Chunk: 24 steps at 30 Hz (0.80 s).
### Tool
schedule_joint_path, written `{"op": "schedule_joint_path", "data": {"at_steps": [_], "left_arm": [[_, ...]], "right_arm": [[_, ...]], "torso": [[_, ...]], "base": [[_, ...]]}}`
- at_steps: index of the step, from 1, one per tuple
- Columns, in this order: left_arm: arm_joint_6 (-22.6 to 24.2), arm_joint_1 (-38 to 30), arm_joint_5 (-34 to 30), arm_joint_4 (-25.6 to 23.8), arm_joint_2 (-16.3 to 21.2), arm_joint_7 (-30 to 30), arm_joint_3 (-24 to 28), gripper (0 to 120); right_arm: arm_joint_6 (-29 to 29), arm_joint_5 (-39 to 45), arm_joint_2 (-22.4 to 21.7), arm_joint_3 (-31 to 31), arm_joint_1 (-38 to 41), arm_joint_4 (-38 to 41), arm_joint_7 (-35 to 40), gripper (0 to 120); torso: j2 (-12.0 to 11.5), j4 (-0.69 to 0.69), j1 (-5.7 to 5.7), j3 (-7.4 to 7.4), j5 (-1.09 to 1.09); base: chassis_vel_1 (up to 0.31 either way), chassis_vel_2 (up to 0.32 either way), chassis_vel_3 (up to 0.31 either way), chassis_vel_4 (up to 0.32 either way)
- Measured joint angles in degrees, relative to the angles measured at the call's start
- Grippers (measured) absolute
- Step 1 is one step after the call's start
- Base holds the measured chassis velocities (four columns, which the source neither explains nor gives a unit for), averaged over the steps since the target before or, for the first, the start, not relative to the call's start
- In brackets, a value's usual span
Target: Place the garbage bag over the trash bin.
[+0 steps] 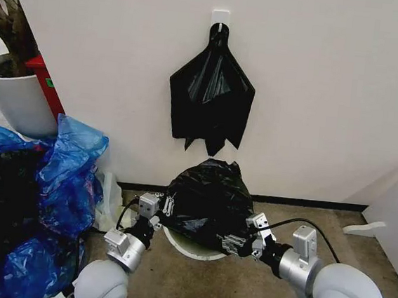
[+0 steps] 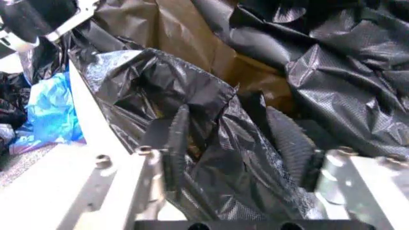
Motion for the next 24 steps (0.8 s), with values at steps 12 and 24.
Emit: {"op": "schedule_joint_path", "data": {"at_steps": [12,24], "left_arm": [[1.05,-1.0,-2.82,0.64,0.05,-0.77,0.32,4],[5.5,-5.24,-13.17,1.66,-0.47,-6.62,0.53,4]], "right_arm": [[2.1,-3.25,0.05,-0.65,-0.63,-0.2,-4.46,0],[7.9,-15.72,1.3,-6.58,-2.9,-0.32,-17.04,0]], "torso": [[0.0,0.0,0.0,0.0,0.0],[0.0,-0.01,0.0,0.0,0.0]], "base": [[0.0,0.0,0.0,0.0],[0.0,0.0,0.0,0.0]]}}
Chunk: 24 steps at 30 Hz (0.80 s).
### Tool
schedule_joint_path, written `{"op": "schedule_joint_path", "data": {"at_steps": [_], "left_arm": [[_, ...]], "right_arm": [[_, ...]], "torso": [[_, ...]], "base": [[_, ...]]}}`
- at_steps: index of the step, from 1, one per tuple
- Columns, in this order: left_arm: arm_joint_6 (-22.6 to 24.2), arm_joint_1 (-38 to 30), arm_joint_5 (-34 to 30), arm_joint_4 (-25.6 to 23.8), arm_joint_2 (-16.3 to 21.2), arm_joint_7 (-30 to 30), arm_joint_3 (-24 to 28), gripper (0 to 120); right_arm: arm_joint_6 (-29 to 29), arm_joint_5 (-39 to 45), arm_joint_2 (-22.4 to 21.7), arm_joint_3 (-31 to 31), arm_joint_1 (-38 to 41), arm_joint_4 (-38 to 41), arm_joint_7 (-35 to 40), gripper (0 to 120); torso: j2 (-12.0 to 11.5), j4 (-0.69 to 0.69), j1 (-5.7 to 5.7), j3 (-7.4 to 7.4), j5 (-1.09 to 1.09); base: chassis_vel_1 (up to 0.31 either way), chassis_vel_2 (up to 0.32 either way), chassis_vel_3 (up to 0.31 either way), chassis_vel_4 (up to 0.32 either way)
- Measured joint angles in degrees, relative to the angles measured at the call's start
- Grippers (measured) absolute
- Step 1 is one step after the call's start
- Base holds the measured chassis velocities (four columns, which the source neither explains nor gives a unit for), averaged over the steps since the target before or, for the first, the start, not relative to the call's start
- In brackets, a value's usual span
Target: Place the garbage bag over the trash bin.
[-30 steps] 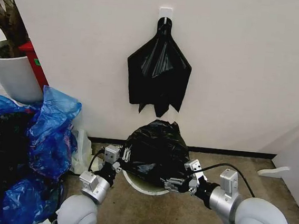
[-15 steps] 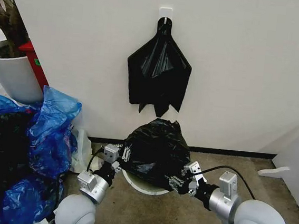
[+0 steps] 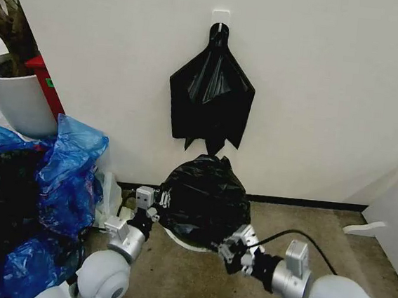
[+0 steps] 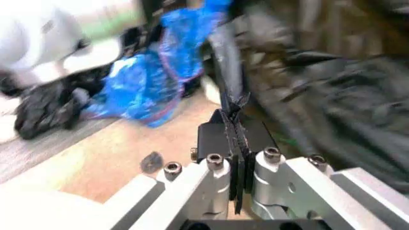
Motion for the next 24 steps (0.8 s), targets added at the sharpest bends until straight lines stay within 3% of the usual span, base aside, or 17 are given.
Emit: {"op": "schedule_joint_path", "data": {"at_steps": [10,16,24], "left_arm": [[2.22,-2.45,-7.55,-0.95,-0.82,-3.92,0.21,4],[3.1,-2.79,-10.75,-2.23,-0.73,-5.43,0.02,4],[6.09,-5.09,-20.99,-5.17,-0.1,-11.33,-0.72,4]], "right_arm": [[4.94,-11.6,3.46,-7.84,1.58,-9.31,-5.11,0],[5.95,-12.49,4.29,-8.43,1.69,-12.78,-4.81,0],[9.74,-15.41,7.78,-7.9,2.34,-20.98,-4.69,0]], "torso": [[0.0,0.0,0.0,0.0,0.01],[0.0,0.0,0.0,0.0,0.0],[0.0,0.02,0.0,0.0,0.0]], "base": [[0.0,0.0,0.0,0.0],[0.0,0.0,0.0,0.0],[0.0,0.0,0.0,0.0]]}}
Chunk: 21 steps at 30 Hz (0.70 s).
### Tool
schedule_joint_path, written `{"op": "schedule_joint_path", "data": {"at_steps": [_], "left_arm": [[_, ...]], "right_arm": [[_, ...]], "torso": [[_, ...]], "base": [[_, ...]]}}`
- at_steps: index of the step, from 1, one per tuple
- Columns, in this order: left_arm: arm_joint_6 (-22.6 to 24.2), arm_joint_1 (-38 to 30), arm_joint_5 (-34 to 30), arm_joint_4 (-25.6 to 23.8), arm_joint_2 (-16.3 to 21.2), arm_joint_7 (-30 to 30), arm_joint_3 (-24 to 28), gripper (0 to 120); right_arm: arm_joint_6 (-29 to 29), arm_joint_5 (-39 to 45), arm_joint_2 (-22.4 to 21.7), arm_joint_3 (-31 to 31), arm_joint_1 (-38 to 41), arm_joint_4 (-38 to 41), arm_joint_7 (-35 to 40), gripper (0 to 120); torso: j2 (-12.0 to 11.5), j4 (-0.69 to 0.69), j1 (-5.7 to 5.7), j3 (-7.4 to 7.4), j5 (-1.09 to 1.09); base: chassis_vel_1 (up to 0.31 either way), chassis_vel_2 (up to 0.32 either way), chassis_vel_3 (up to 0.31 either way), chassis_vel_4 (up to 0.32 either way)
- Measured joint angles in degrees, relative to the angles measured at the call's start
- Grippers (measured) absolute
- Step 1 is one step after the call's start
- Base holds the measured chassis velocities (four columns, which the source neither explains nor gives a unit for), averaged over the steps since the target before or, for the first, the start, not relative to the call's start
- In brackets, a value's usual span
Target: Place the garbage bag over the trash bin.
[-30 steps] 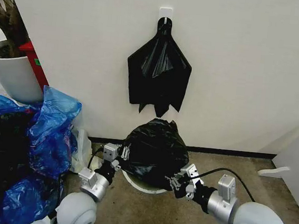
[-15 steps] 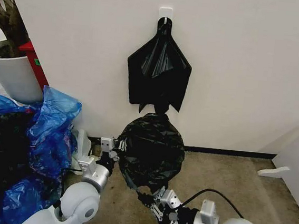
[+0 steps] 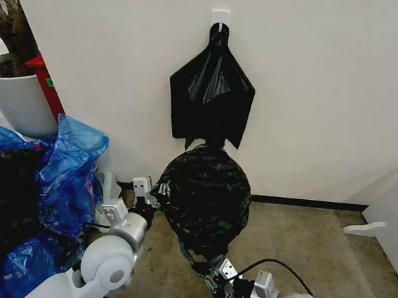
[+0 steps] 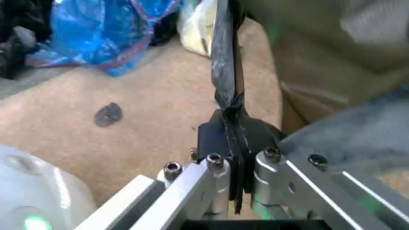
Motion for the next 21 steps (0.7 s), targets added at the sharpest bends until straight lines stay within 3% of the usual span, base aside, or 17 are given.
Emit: {"op": "schedule_joint_path", "data": {"at_steps": [8,21], "left_arm": [[1.67,-2.23,-8.83,-2.7,0.81,-3.67,-1.43,4],[2.39,-2.28,-12.45,-4.84,0.94,-5.18,-2.04,4]], "right_arm": [[1.64,-1.67,2.01,1.26,-0.05,-4.98,-0.03,0],[3.85,-2.34,3.19,2.54,-0.48,-9.39,1.92,0]], "torso": [[0.0,-0.01,0.0,0.0,0.0],[0.0,-0.01,0.0,0.0,0.01]], "base": [[0.0,0.0,0.0,0.0],[0.0,0.0,0.0,0.0]]}}
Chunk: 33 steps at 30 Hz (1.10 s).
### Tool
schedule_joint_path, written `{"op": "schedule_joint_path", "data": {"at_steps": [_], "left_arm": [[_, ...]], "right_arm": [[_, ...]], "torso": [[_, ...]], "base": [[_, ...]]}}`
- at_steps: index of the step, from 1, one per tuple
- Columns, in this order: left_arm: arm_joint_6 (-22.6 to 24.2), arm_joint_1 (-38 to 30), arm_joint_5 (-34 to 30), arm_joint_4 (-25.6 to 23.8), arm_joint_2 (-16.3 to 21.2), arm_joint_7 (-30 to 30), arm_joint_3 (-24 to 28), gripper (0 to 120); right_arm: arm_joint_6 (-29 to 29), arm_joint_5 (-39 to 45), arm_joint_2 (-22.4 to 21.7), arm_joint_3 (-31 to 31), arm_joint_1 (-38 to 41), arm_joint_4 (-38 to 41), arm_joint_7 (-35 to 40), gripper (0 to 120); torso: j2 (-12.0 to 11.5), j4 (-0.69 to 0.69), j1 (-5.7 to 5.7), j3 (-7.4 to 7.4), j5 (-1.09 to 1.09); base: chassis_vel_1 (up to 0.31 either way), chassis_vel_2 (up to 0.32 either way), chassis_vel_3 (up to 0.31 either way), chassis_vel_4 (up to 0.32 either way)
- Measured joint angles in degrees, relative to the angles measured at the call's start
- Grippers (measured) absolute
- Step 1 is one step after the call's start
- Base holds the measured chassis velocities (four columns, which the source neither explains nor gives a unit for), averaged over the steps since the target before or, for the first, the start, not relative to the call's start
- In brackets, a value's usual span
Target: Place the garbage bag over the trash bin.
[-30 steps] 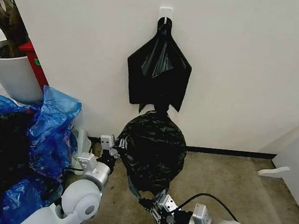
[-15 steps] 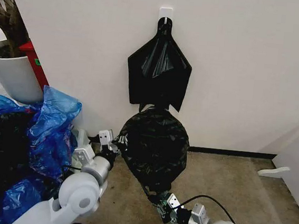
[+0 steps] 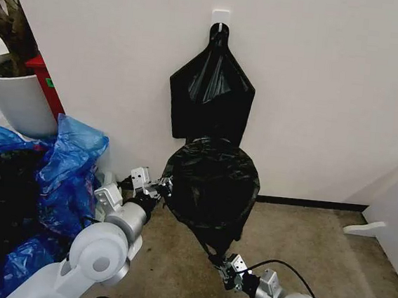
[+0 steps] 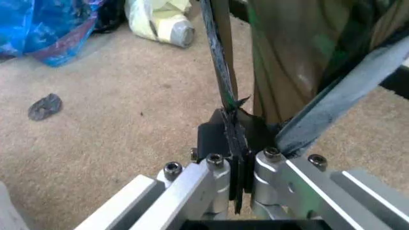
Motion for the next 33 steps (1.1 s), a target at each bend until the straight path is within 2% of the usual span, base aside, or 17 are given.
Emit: {"op": "schedule_joint_path", "data": {"at_steps": [2,3,5,11,12,17,21,26,28,30,33], "left_arm": [[-0.01,-0.06,0.87,0.45,0.0,0.34,-0.01,4],[-0.19,-0.09,2.49,1.14,0.0,1.03,-0.04,4],[-0.2,-0.09,2.59,1.21,0.0,1.07,-0.04,4],[-1.17,-0.72,6.02,4.35,-0.45,1.59,-0.31,4],[-1.17,-0.72,6.02,4.35,-0.45,1.59,-0.31,4],[-1.55,-0.92,5.79,6.24,-1.27,0.14,-0.45,4],[-1.57,-0.98,7.36,7.76,-1.37,0.91,-0.38,4],[-2.32,-0.31,13.35,11.01,-1.32,4.19,0.04,4],[-2.35,-0.24,13.48,11.12,-1.32,4.23,0.05,4],[-2.36,0.17,13.91,11.4,-1.3,4.35,0.07,4],[-2.36,1.53,16.36,11.76,-0.86,6.67,-0.08,4]], "right_arm": [[-0.04,0.7,-0.18,-0.11,-0.51,1.51,1.44,0],[-0.14,1.28,-0.54,-0.3,-1.24,3.34,2.52,5],[-0.16,1.31,-0.59,-0.3,-1.34,3.55,2.64,7],[0.89,2.18,-2.65,-1.2,-3.58,10.37,7.48,34],[0.89,2.18,-2.65,-1.2,-3.58,10.37,7.48,34],[6.28,0.61,-3.46,-1.7,-4.22,12.37,7.5,57],[10.23,-0.42,-3.55,-1.52,-5.16,13.27,6.89,68],[11.38,0.05,-3.54,2.23,-8.79,19.92,7.85,90],[11.45,0.17,-3.57,2.68,-9.32,20.89,8.05,91],[11.62,0.84,-3.72,5.03,-12.48,26.32,9.99,98],[11.37,3.74,-4.39,8.0,-14.22,31.61,12.59,100]], "torso": [[0.0,0.0,0.0,0.0,0.0],[0.0,0.02,0.0,0.0,0.0],[0.0,0.01,0.0,0.0,0.02],[0.0,0.0,0.0,0.0,0.0],[0.0,0.0,0.0,0.0,0.0],[0.0,0.0,0.0,0.0,0.01],[0.0,0.0,0.0,0.0,0.01],[0.0,0.01,0.0,0.0,0.0],[0.0,0.01,0.0,0.0,-0.01],[0.0,0.0,0.0,0.0,-0.01],[0.0,-0.03,0.0,-0.01,-0.01]], "base": [[0.0,0.0,0.0,0.0],[0.0,0.0,0.0,0.0],[0.0,0.0,0.0,0.0],[0.0,0.0,0.0,0.0],[0.0,0.0,0.0,0.0],[0.0,0.0,0.0,0.0],[0.0,0.0,0.0,0.0],[0.0,0.0,0.0,0.0],[0.0,0.0,0.0,0.0],[0.0,0.0,0.0,0.0],[0.0,0.0,0.0,0.0]]}}
